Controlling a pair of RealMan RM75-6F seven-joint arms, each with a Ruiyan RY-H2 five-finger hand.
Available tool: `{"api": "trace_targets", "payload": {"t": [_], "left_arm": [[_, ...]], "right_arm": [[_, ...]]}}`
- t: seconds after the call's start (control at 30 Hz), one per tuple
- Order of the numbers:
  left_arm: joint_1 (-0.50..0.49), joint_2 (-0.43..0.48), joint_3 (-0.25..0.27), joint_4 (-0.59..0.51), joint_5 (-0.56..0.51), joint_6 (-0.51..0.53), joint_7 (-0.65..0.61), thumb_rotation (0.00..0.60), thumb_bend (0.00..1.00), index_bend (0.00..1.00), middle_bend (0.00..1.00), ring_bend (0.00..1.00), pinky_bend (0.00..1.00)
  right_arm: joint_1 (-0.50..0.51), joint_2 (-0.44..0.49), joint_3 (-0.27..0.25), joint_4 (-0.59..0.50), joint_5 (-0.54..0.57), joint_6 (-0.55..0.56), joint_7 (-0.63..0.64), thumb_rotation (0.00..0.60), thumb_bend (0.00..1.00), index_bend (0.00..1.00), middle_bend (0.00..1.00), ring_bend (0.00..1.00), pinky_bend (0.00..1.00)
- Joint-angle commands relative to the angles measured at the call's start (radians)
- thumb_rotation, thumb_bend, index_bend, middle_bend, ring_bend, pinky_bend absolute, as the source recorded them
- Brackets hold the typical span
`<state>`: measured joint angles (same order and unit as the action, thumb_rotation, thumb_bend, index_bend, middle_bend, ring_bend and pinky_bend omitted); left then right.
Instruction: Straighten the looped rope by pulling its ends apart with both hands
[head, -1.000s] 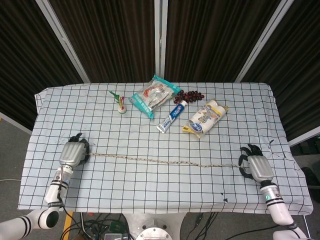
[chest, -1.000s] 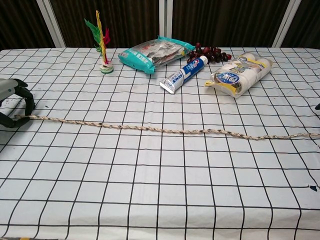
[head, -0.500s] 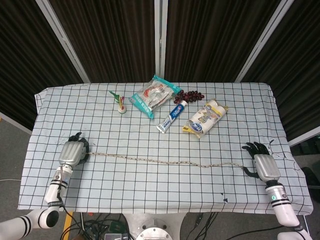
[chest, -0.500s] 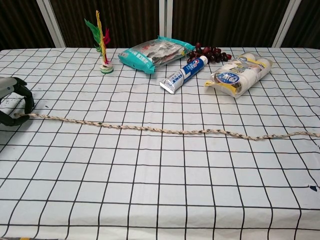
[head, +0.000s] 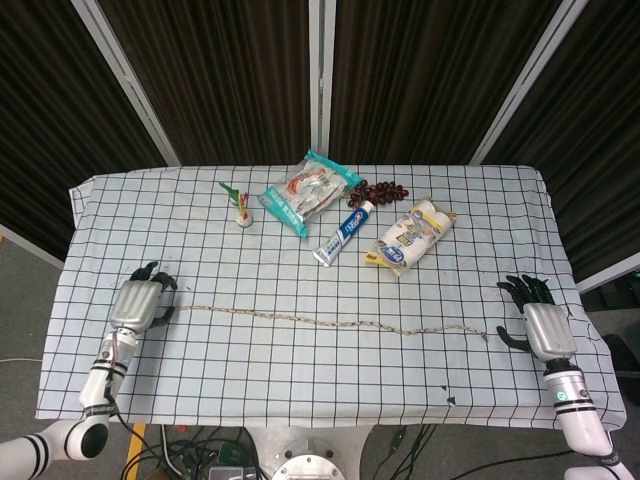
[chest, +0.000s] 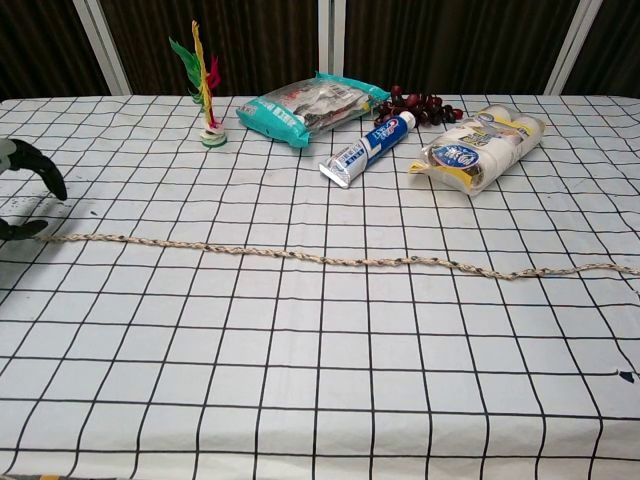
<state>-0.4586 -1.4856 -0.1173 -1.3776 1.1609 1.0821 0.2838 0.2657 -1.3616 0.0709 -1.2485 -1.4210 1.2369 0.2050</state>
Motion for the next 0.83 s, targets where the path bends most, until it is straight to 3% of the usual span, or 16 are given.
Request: {"api": "trace_targets", "payload": {"t": [0.03,0.2,0.4,0.63,0.83], "left_arm": [[0.023,0.046,-0.013,-0.064,0.044,0.078,-0.017,0.600,0.31,0.34,0.26,0.08,0.17],[0.092,0.112,-0.017,-0.137,0.164,0.274,-0.069,0.600,0.24,0.27,0.22,0.08,0.18],[0.207,0.183,0.082,-0.160,0.322,0.452,-0.078,0.600,0.12,0.18,0.17,0.03,0.17],[0.309,0.214,0.173,-0.143,0.363,0.503,-0.099,0.600,0.09,0.16,0.15,0.03,0.16],[0.341,0.209,0.191,-0.106,0.350,0.475,-0.149,0.600,0.09,0.16,0.15,0.03,0.15]], "right_arm": [[-0.013,0.016,0.001,-0.013,-0.006,0.024,-0.001,0.600,0.22,0.16,0.10,0.00,0.00],[-0.046,0.062,-0.001,-0.058,-0.032,0.100,-0.005,0.600,0.22,0.11,0.08,0.00,0.00],[-0.107,0.138,-0.029,-0.130,-0.079,0.203,-0.086,0.600,0.21,0.03,0.04,0.00,0.00],[-0.163,0.165,-0.065,-0.160,-0.065,0.219,-0.158,0.600,0.21,0.00,0.01,0.00,0.00],[-0.184,0.163,-0.073,-0.132,-0.058,0.216,-0.159,0.600,0.21,0.00,0.00,0.00,0.00]]}}
